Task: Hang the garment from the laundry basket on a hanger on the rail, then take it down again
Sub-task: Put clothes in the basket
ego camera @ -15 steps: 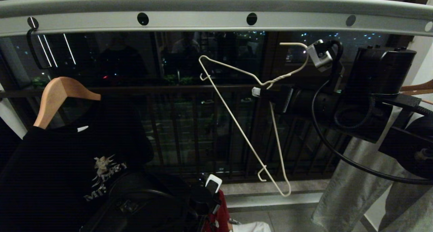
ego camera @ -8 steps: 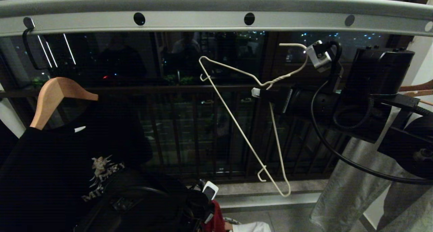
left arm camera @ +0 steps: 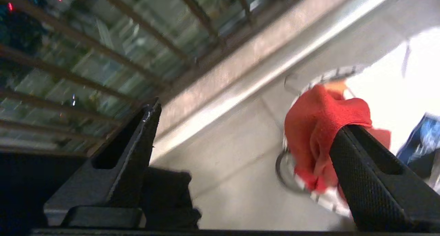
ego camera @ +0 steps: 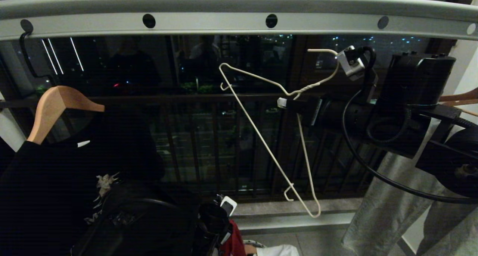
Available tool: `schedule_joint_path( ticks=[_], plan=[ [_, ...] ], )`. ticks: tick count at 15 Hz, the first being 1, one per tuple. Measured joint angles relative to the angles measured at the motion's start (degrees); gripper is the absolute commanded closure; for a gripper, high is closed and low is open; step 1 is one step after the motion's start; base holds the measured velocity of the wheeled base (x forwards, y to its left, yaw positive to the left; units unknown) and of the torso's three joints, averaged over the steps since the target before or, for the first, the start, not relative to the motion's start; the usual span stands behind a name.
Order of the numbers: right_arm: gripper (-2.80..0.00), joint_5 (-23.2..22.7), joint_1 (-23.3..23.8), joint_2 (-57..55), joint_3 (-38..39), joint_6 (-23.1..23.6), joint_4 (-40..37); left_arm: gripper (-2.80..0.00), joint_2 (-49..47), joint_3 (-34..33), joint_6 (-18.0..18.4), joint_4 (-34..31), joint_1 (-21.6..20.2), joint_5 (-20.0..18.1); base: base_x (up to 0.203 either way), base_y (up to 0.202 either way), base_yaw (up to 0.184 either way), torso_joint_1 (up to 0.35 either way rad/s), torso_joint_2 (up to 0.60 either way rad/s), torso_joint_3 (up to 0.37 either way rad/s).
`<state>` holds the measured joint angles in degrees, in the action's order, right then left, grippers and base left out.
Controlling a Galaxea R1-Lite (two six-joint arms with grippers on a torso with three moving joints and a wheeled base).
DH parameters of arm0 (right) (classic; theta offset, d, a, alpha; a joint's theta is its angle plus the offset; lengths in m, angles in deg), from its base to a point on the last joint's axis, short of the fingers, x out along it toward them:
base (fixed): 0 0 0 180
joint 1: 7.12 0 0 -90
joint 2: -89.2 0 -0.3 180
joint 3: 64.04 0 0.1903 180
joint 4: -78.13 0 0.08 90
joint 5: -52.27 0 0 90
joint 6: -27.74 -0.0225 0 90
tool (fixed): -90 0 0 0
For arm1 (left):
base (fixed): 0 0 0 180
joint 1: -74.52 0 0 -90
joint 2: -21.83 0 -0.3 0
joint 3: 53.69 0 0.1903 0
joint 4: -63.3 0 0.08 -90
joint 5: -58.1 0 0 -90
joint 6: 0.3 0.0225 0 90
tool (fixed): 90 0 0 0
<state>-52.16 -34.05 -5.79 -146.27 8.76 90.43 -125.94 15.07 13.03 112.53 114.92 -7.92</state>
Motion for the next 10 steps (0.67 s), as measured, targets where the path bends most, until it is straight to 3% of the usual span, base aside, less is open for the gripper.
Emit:
schedule_joint_path(
  ticks=[4,7,10],
  plan=[
    [0.00,0.00,0.00,0.01,-0.04,0.00,0.00,-2.80,2.67,0.08,-0.13,-6.07,-0.97,-3.18,0.000,0.000,0.000,0.000,0.00,0.000],
    [0.00,0.02,0.01,0.15,-0.02,-0.01,0.02,-2.80,3.36,1.84,-0.24,-7.27,-1.35,-3.69,0.000,0.000,0.000,0.000,0.00,0.000],
    [0.00,-0.02,0.04,0.86,0.15,-0.01,0.00,-2.80,3.59,2.57,-1.34,-8.41,-1.97,-6.78,0.000,0.000,0.000,0.000,0.00,0.000]
  ],
)
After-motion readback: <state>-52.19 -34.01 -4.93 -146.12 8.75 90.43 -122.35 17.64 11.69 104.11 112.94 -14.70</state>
